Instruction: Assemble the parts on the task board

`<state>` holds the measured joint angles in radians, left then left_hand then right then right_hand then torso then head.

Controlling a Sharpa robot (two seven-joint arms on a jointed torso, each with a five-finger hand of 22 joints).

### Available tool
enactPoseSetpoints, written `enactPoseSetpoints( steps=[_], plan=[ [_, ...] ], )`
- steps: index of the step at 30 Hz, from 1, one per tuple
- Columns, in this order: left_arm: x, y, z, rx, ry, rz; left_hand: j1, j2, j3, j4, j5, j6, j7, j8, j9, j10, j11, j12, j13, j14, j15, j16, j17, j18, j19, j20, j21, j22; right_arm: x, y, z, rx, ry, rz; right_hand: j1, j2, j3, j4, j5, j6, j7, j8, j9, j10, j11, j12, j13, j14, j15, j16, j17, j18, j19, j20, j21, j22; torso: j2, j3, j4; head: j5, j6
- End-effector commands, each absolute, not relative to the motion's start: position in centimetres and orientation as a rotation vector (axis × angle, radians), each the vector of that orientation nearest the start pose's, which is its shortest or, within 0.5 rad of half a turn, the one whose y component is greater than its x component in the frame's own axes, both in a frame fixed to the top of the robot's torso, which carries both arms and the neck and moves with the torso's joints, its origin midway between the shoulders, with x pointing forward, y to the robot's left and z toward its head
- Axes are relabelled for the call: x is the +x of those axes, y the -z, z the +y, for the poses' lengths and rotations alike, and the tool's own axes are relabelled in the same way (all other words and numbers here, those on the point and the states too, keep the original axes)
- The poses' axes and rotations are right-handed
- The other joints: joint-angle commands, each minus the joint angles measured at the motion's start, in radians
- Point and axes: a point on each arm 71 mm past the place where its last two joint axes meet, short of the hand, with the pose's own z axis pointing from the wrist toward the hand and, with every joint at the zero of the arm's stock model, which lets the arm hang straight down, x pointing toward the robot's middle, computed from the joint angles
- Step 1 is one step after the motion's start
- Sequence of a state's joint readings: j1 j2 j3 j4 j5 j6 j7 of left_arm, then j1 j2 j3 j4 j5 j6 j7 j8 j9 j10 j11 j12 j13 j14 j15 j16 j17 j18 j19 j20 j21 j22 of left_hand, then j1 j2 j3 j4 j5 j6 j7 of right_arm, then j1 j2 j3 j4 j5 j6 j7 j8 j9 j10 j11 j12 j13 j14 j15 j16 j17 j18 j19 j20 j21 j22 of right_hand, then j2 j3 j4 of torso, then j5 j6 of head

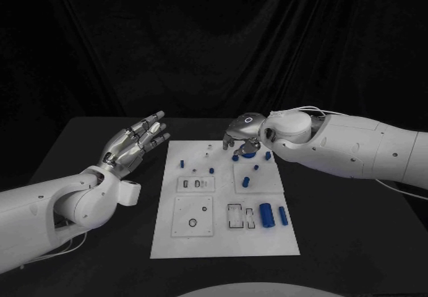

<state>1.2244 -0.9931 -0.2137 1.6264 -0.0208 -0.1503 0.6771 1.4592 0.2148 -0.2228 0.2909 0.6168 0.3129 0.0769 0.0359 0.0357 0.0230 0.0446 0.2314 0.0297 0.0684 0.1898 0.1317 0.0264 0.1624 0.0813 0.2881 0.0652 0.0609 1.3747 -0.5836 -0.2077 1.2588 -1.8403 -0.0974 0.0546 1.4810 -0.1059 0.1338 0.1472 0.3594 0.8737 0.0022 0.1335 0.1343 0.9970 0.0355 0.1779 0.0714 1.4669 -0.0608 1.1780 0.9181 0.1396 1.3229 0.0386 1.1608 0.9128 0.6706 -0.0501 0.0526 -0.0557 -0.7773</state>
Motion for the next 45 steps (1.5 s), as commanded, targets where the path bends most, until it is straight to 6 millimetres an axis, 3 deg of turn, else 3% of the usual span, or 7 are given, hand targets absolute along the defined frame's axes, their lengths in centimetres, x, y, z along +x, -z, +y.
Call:
enactPoseSetpoints(
  steps=[1,7,10,13,18,20,45],
  plan=[
    [44.0,18.3,24.9,-0.827,1.859,1.135,0.008,0.001,0.006,-0.002,0.006,0.000,0.001,0.004,0.001,-0.002,0.008,0.002,0.001,0.001,0.007,0.006,0.001,0.009,0.004,0.003,0.004,0.001,53.0,18.2,-13.5,-0.873,-0.407,1.641,-0.018,-0.005,0.006,0.008,-0.009,0.006,-0.003,-0.005,0.004,0.011,0.001,-0.005,0.003,0.009,-0.008,0.007,0.002,-0.009,-0.009,0.000,0.003,0.001,-0.004,-0.0010,-0.0010,0.002,-0.003],
    [44.3,18.5,25.0,-0.831,1.856,1.145,0.010,0.001,0.008,-0.002,0.007,-0.005,0.001,0.003,0.001,-0.003,0.009,-0.001,0.001,0.001,0.008,0.004,0.000,0.009,0.004,0.004,0.004,0.001,53.2,18.8,-13.9,-0.868,-0.406,1.646,-0.031,-0.012,0.010,0.014,-0.023,0.008,-0.005,-0.007,0.009,0.001,0.000,-0.010,0.005,0.003,-0.008,0.001,-0.007,-0.007,-0.019,0.001,-0.006,-0.008,-0.005,-0.0015,-0.0011,0.002,-0.011],
    [44.4,18.6,25.1,-0.833,1.858,1.149,0.011,0.002,0.009,-0.002,0.007,-0.009,0.001,0.002,0.000,-0.004,0.010,-0.004,0.000,0.001,0.009,0.004,0.000,0.008,0.005,0.004,0.005,0.001,53.3,19.0,-14.1,-0.866,-0.410,1.643,-0.068,-0.020,-0.003,0.033,-0.094,0.010,-0.008,-0.009,0.018,-0.004,-0.004,-0.005,0.015,-0.002,-0.008,-0.002,-0.012,-0.006,-0.028,0.001,-0.011,-0.008,-0.005,-0.0018,-0.0012,0.002,-0.014],
    [44.5,18.6,25.1,-0.833,1.858,1.151,0.013,0.003,0.010,-0.001,0.008,-0.010,0.001,0.001,0.000,-0.004,0.011,-0.005,0.000,0.001,0.010,0.005,0.000,0.007,0.006,0.004,0.006,0.002,53.4,19.3,-14.2,-0.862,-0.414,1.635,-0.072,-0.020,-0.005,0.035,-0.102,0.010,-0.009,-0.010,0.020,-0.007,-0.004,-0.004,0.017,-0.003,-0.009,-0.005,-0.017,-0.005,-0.031,0.001,-0.015,-0.012,-0.005,-0.0020,-0.0013,0.002,-0.015],
    [44.6,18.7,25.1,-0.835,1.858,1.155,0.014,0.004,0.011,-0.001,0.008,-0.011,0.001,0.001,0.000,-0.005,0.011,-0.006,0.000,0.001,0.011,0.005,0.000,0.007,0.007,0.004,0.007,0.002,53.6,19.8,-14.5,-0.855,-0.422,1.620,-0.055,-0.018,0.016,0.024,0.004,0.014,-0.008,-0.014,0.030,-0.017,-0.003,0.002,0.029,-0.010,-0.009,-0.011,-0.026,-0.003,-0.039,0.002,-0.023,-0.013,-0.004,-0.0017,-0.0011,0.002,-0.015],
    [44.6,18.7,25.1,-0.835,1.858,1.156,0.014,0.004,0.011,-0.001,0.008,-0.011,0.001,0.001,0.000,-0.005,0.011,-0.006,0.000,0.001,0.011,0.005,0.000,0.007,0.007,0.004,0.007,0.002,53.6,19.9,-14.6,-0.852,-0.423,1.617,-0.052,-0.020,0.023,0.023,0.024,0.015,-0.008,-0.015,0.032,-0.017,-0.004,0.006,0.032,-0.011,-0.009,-0.012,-0.027,-0.003,-0.040,0.002,-0.024,-0.012,-0.003,-0.0019,-0.0008,0.003,-0.017],
    [44.7,18.9,25.2,-0.843,1.860,1.173,0.016,0.005,0.013,-0.001,0.010,-0.013,0.003,0.001,0.000,-0.005,0.014,-0.007,0.000,0.002,0.014,0.006,0.001,0.005,0.008,0.005,0.008,0.002,53.9,22.0,-14.8,-0.842,-0.435,1.615,-0.039,-0.022,0.068,0.018,0.053,0.040,-0.003,-0.007,0.051,0.014,-0.007,0.037,0.050,-0.011,-0.011,-0.008,-0.022,-0.004,-0.042,0.000,-0.023,0.001,-0.006,-0.0019,0.0003,0.008,-0.037]
  ],
)
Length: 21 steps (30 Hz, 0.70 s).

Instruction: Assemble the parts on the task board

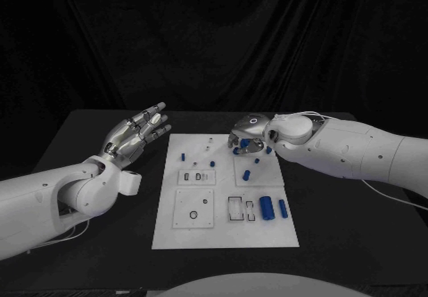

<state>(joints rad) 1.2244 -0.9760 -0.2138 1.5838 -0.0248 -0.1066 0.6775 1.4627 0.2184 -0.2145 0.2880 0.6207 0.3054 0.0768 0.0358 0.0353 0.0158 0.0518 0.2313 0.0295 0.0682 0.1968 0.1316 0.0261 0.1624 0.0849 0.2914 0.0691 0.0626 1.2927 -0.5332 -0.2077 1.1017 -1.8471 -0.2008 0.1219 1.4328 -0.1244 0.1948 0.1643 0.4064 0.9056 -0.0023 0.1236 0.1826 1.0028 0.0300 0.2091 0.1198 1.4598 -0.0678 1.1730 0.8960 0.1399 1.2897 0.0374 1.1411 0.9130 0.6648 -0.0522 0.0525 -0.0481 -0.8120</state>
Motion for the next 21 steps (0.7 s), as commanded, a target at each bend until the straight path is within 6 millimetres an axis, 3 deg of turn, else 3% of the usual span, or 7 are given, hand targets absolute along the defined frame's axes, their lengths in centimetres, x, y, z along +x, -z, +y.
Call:
enactPoseSetpoints(
  steps=[1,12,17,21],
  plan=[
    [44.75,18.89,25.15,-0.844,1.860,1.174,0.013,0.001,0.005,0.002,0.006,-0.005,0.003,0.001,0.000,0.002,0.007,-0.007,0.000,0.002,0.007,0.007,0.001,0.005,0.004,0.002,0.004,0.001,53.94,22.11,-14.84,-0.842,-0.435,1.616,0.010,-0.005,0.013,-0.001,0.005,0.018,0.004,0.008,0.009,0.017,-0.003,0.014,0.006,-0.005,-0.004,-0.004,-0.002,-0.004,-0.009,0.001,-0.003,0.003,0.000,0.0002,0.0002,0.001,-0.004],
    [44.82,19.01,25.18,-0.849,1.859,1.183,0.015,0.002,0.007,0.001,0.008,-0.002,0.007,0.002,0.001,0.001,0.009,-0.008,0.000,0.002,0.009,0.007,0.001,0.004,0.005,0.002,0.004,0.001,53.90,22.69,-14.92,-0.845,-0.439,1.626,0.011,-0.006,0.029,-0.009,-0.001,0.049,0.008,0.030,0.041,0.040,-0.009,0.042,0.025,-0.009,-0.007,-0.007,-0.007,-0.005,-0.011,-0.002,-0.003,0.012,-0.001,0.0003,0.0000,0.002,-0.011],
    [44.84,19.05,25.16,-0.850,1.859,1.186,0.017,0.002,0.009,0.001,0.009,0.008,0.014,0.004,0.002,0.000,0.010,-0.012,-0.001,0.001,0.010,0.006,0.001,0.001,0.006,0.002,0.005,0.001,53.86,22.74,-14.91,-0.849,-0.449,1.611,0.022,-0.001,0.044,-0.021,0.008,0.043,0.016,0.033,0.059,0.037,-0.010,0.049,0.034,-0.010,-0.008,-0.007,-0.006,-0.005,-0.013,-0.003,-0.003,0.018,-0.001,0.0003,-0.0001,0.002,-0.014],
    [44.85,19.07,25.17,-0.850,1.859,1.186,0.018,0.002,0.010,0.001,0.009,0.019,0.018,0.007,0.004,-0.001,0.011,-0.013,0.000,0.001,0.011,0.006,0.001,0.000,0.006,0.002,0.005,0.001,53.84,22.68,-14.90,-0.840,-0.466,1.594,0.033,0.009,0.056,-0.033,0.013,0.062,0.026,0.051,0.084,0.052,-0.017,0.066,0.045,-0.010,-0.012,-0.005,-0.003,-0.006,-0.011,-0.005,0.000,0.026,-0.001,0.0002,-0.0002,0.003,-0.017]
  ],
)
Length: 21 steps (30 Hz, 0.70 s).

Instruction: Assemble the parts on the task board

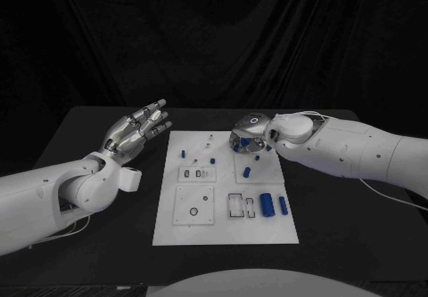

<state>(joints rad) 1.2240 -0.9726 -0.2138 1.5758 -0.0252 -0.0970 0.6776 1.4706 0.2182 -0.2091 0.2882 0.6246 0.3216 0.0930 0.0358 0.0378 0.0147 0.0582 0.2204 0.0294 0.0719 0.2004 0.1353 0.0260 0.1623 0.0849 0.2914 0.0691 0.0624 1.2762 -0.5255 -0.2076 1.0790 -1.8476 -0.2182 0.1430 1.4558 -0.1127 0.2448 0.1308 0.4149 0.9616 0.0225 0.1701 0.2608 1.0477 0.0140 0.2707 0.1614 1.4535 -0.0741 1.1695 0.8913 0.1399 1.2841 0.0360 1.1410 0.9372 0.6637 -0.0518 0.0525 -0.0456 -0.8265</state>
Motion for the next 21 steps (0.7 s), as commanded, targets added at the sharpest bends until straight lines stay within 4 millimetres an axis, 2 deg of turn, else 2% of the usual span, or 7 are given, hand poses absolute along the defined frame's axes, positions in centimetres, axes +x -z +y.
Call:
enactPoseSetpoints(
  steps=[1,4,9,11,14,19,21],
  plan=[
    [44.9,19.1,25.2,-0.851,1.859,1.187,0.011,0.002,0.005,0.001,0.006,0.009,0.003,0.008,0.002,0.000,0.006,-0.002,0.000,-0.003,0.007,0.002,0.001,-0.001,0.006,0.002,0.006,0.001,53.8,22.6,-14.9,-0.838,-0.472,1.587,0.020,0.004,0.011,-0.010,0.006,0.023,0.015,0.020,0.023,0.023,-0.006,0.017,0.010,-0.002,-0.009,0.001,0.005,-0.007,-0.003,-0.006,0.005,0.012,0.000,-0.0002,-0.0001,0.001,-0.003],
    [44.9,19.1,25.2,-0.851,1.858,1.188,0.012,0.003,0.006,0.001,0.006,0.016,0.005,0.010,0.003,0.000,0.007,-0.002,0.000,-0.003,0.007,0.002,0.001,-0.001,0.007,0.002,0.006,0.001,53.8,22.5,-14.8,-0.835,-0.491,1.560,0.029,0.014,0.013,-0.024,0.007,0.065,0.030,0.055,0.059,0.050,-0.013,0.037,0.022,-0.003,-0.014,-0.001,0.003,-0.009,-0.001,-0.010,0.011,0.023,0.000,0.0000,0.0000,0.002,-0.005],
    [44.9,19.2,25.3,-0.854,1.856,1.191,0.013,0.003,0.008,0.001,0.007,0.022,0.007,0.011,0.004,-0.001,0.008,-0.001,0.000,-0.003,0.008,0.003,0.001,-0.002,0.007,0.002,0.007,0.001,53.7,22.2,-14.8,-0.829,-0.512,1.522,0.033,0.019,0.013,-0.038,0.010,0.087,0.034,0.082,0.101,0.072,-0.015,0.053,0.033,-0.002,-0.016,0.000,0.005,-0.012,0.004,-0.013,0.020,0.043,0.000,-0.0002,-0.0001,0.003,-0.006],
    [44.8,19.1,25.4,-0.856,1.853,1.191,0.013,0.003,0.008,0.001,0.007,0.022,0.007,0.011,0.004,-0.001,0.008,-0.001,0.000,-0.003,0.008,0.003,0.001,-0.002,0.007,0.002,0.007,0.001,53.6,22.1,-14.8,-0.818,-0.522,1.512,0.033,0.020,0.014,-0.040,0.010,0.089,0.034,0.086,0.108,0.074,-0.015,0.054,0.034,-0.001,-0.016,0.002,0.007,-0.013,0.005,-0.014,0.022,0.046,-0.001,-0.0003,0.0000,0.005,-0.007],
    [44.7,19.1,25.6,-0.859,1.843,1.191,0.015,0.003,0.009,0.001,0.009,0.026,0.008,0.012,0.004,0.000,0.010,0.001,0.000,-0.002,0.009,0.004,0.001,-0.003,0.009,0.002,0.008,0.002,53.6,21.6,-14.9,-0.799,-0.536,1.501,0.033,0.019,0.014,-0.042,0.010,0.092,0.036,0.089,0.117,0.077,-0.014,0.055,0.036,0.000,-0.016,0.004,0.011,-0.014,0.008,-0.014,0.027,0.054,-0.001,-0.0006,-0.0007,0.009,-0.001],
    [44.3,19.0,26.0,-0.864,1.825,1.186,0.015,0.000,0.008,0.000,0.009,0.030,0.009,0.013,0.005,0.001,0.011,0.003,0.001,-0.002,0.009,0.005,0.001,-0.003,0.010,0.002,0.009,0.002,53.9,19.7,-14.6,-0.789,-0.535,1.484,0.032,0.017,0.013,-0.042,0.009,0.090,0.038,0.090,0.121,0.076,-0.012,0.054,0.036,0.001,-0.015,0.004,0.010,-0.015,0.009,-0.014,0.029,0.057,-0.001,-0.0009,-0.0013,0.012,0.011],
    [44.2,18.9,26.2,-0.866,1.817,1.184,0.016,-0.003,0.007,0.000,0.009,0.033,0.010,0.014,0.005,0.002,0.012,0.005,0.001,-0.002,0.008,0.005,0.001,-0.004,0.006,0.002,0.006,0.000,54.1,18.6,-14.4,-0.791,-0.529,1.478,0.028,0.017,0.014,-0.041,0.003,0.080,0.038,0.087,0.128,0.071,-0.010,0.049,0.035,0.000,-0.013,0.001,0.007,-0.015,0.008,-0.013,0.028,0.058,-0.001,-0.0013,-0.0011,0.016,0.021]
  ],
)
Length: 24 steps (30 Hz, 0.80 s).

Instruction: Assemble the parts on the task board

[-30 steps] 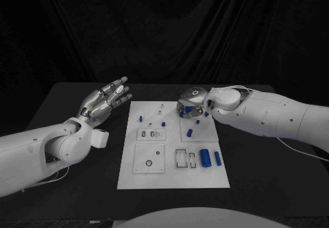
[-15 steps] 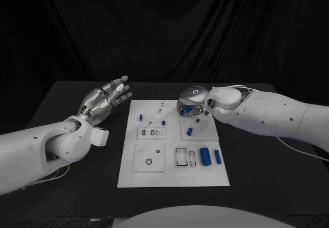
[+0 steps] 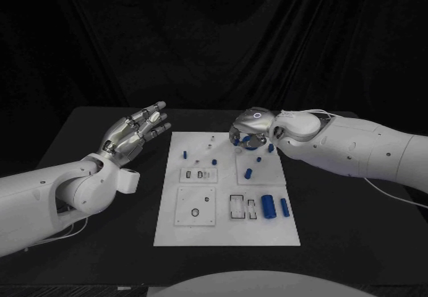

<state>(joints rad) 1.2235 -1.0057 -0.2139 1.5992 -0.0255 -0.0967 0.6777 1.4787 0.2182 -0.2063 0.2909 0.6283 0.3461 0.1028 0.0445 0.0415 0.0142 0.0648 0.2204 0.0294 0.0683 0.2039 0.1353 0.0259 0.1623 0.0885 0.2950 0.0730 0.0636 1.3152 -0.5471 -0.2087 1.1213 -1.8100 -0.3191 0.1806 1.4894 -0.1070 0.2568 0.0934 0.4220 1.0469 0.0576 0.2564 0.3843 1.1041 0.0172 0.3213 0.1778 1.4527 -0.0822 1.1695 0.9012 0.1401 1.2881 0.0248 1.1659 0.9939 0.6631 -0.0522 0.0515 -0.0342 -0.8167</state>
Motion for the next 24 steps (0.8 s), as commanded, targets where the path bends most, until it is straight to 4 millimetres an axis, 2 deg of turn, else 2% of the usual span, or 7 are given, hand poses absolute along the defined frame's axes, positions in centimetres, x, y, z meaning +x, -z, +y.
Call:
enactPoseSetpoints(
  steps=[1,6,7,10,12,17,24],
  plan=[
    [44.1,18.9,26.2,-0.866,1.814,1.182,0.007,-0.005,0.004,-0.002,0.005,0.010,0.001,0.006,0.001,0.002,0.005,0.006,0.001,0.001,0.005,0.004,0.001,-0.005,0.000,-0.002,0.000,-0.003,54.2,18.2,-14.3,-0.792,-0.526,1.475,-0.007,0.012,0.003,-0.003,-0.008,-0.011,0.003,-0.001,0.009,0.012,-0.013,-0.005,0.017,0.000,-0.004,-0.001,-0.006,-0.015,0.003,-0.001,0.002,0.002,-0.001,-0.0010,0.0005,0.005,0.014],
    [43.8,18.5,26.2,-0.852,1.811,1.153,0.007,-0.011,0.003,-0.001,0.005,0.024,0.000,0.010,0.002,0.008,0.006,0.018,0.003,-0.005,-0.004,-0.003,0.000,-0.007,-0.010,-0.005,-0.007,-0.009,54.7,16.4,-13.8,-0.800,-0.510,1.468,-0.010,0.012,0.005,-0.002,-0.013,-0.023,0.003,-0.006,0.018,0.005,-0.011,-0.012,0.016,-0.003,-0.003,-0.006,-0.012,-0.017,0.006,0.001,0.007,0.012,0.004,-0.0049,0.0044,0.009,0.013],
    [43.7,18.4,26.1,-0.845,1.811,1.140,0.006,-0.013,0.003,0.000,0.005,0.031,-0.001,0.012,0.002,0.012,0.005,0.025,0.003,-0.013,-0.019,-0.013,-0.002,-0.004,-0.021,-0.009,-0.015,-0.015,54.8,16.1,-13.6,-0.803,-0.507,1.468,-0.010,0.012,0.005,-0.002,-0.014,-0.024,0.003,-0.006,0.019,0.006,-0.011,-0.012,0.016,-0.004,-0.003,-0.007,-0.014,-0.018,0.007,0.001,0.010,0.017,0.008,-0.0044,0.0067,0.007,0.012],
    [43.7,18.2,26.1,-0.835,1.811,1.125,0.004,-0.015,0.002,0.001,0.005,0.034,-0.004,0.012,0.002,0.016,0.002,0.032,0.004,-0.025,-0.041,-0.027,-0.004,0.004,-0.034,-0.018,-0.023,-0.022,55.0,15.7,-13.3,-0.807,-0.502,1.467,-0.011,0.013,0.005,-0.002,-0.017,-0.025,0.003,-0.006,0.021,0.007,-0.011,-0.012,0.016,-0.005,-0.002,-0.008,-0.015,-0.019,0.008,0.001,0.011,0.020,0.016,-0.0023,0.0133,0.002,0.010],
    [43.7,18.2,26.0,-0.830,1.812,1.117,0.003,-0.015,0.003,0.001,0.005,0.033,-0.004,0.012,0.001,0.017,0.003,0.033,0.003,-0.033,-0.051,-0.037,-0.006,0.008,-0.042,-0.023,-0.029,-0.026,55.1,15.5,-13.0,-0.810,-0.500,1.466,-0.011,0.013,0.005,-0.002,-0.019,-0.025,0.003,-0.006,0.023,0.007,-0.011,-0.013,0.016,-0.005,-0.002,-0.008,-0.015,-0.019,0.007,0.002,0.011,0.020,0.020,-0.0036,0.0181,-0.003,0.009],
    [43.7,18.1,25.8,-0.823,1.819,1.108,0.003,-0.015,0.003,0.000,0.006,0.033,-0.004,0.012,0.001,0.017,0.003,0.032,0.003,-0.036,-0.055,-0.040,-0.007,0.010,-0.046,-0.026,-0.032,-0.029,55.4,15.3,-12.7,-0.813,-0.493,1.469,-0.011,0.012,0.005,-0.002,-0.021,-0.026,0.003,-0.006,0.025,0.007,-0.011,-0.013,0.016,-0.006,-0.002,-0.008,-0.015,-0.019,0.007,0.002,0.011,0.021,0.035,-0.0068,0.0324,-0.018,0.008],
    [43.8,18.1,25.6,-0.822,1.831,1.111,0.004,-0.014,0.003,0.000,0.006,0.031,-0.004,0.012,0.001,0.016,0.003,0.031,0.003,-0.037,-0.056,-0.041,-0.007,0.010,-0.046,-0.026,-0.032,-0.029,55.6,15.4,-12.5,-0.815,-0.485,1.480,-0.012,0.012,0.007,-0.002,-0.026,-0.033,0.004,-0.009,0.029,0.005,-0.010,-0.017,0.015,-0.007,-0.001,-0.009,-0.016,-0.019,0.005,0.003,0.010,0.022,0.048,-0.0101,0.0446,-0.033,0.009]
  ],
)
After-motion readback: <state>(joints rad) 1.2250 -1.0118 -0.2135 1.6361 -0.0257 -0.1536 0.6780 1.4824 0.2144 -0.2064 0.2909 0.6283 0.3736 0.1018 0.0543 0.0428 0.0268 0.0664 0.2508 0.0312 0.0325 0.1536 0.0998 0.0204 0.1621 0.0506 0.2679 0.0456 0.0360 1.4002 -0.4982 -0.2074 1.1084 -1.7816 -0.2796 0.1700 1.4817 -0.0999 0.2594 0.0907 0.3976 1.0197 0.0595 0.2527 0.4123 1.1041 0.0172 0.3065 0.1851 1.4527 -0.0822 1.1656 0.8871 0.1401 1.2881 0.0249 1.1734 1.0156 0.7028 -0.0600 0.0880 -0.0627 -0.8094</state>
